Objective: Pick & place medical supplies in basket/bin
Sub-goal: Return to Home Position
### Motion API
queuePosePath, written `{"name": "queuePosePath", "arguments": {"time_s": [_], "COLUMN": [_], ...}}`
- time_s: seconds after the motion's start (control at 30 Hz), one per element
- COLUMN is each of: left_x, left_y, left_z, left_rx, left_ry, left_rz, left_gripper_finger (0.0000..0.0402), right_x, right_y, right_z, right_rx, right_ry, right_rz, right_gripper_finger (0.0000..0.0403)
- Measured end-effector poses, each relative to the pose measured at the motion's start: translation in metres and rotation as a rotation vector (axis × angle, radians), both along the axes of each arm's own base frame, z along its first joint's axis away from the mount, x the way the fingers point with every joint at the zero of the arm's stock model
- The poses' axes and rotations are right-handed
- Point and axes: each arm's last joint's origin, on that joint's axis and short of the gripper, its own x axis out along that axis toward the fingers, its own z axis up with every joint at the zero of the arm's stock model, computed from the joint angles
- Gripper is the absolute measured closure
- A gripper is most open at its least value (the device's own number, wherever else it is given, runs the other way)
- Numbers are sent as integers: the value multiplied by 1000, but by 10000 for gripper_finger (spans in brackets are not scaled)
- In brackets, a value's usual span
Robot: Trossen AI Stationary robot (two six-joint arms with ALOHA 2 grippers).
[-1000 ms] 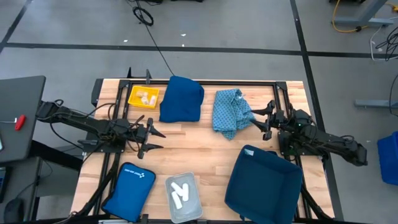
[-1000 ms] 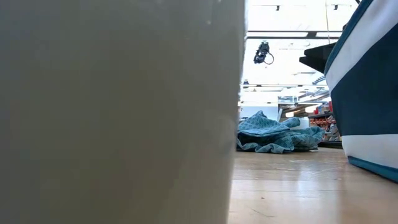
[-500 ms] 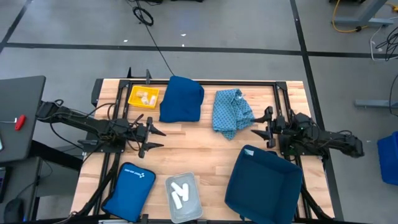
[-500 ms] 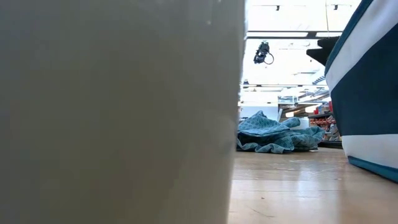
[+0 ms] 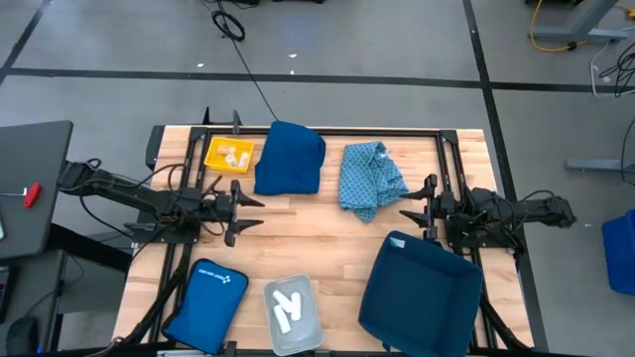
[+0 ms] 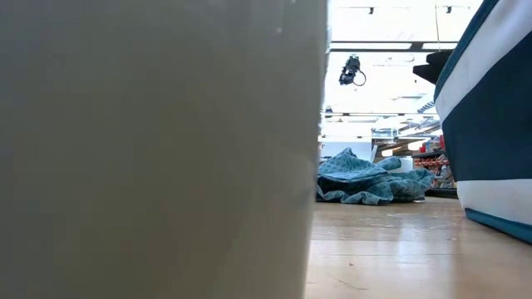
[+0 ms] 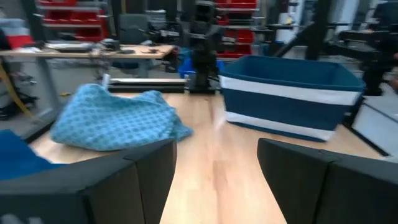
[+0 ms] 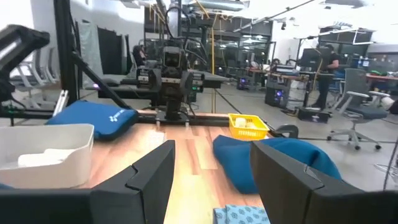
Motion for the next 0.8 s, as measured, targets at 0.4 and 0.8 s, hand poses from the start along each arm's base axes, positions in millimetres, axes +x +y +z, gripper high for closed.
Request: {"name": "queuePosePath", "arguments": {"time_s": [0.4, 0.8], "left_x": [-1, -3], "left_y": [5, 1], "left_z": [5, 13], "left_rx": [3, 49], "left_ry": [-46, -119], "left_rz": [169, 28], "left_gripper_finger": [173, 173], "right_x": [-1, -1], "right_y": [8, 9], "right_z": [-1, -1], "right_rx": [-2, -3], "right_ry": [6, 6], "right_rz": [69, 78], "right_gripper_finger": [188, 188]}}
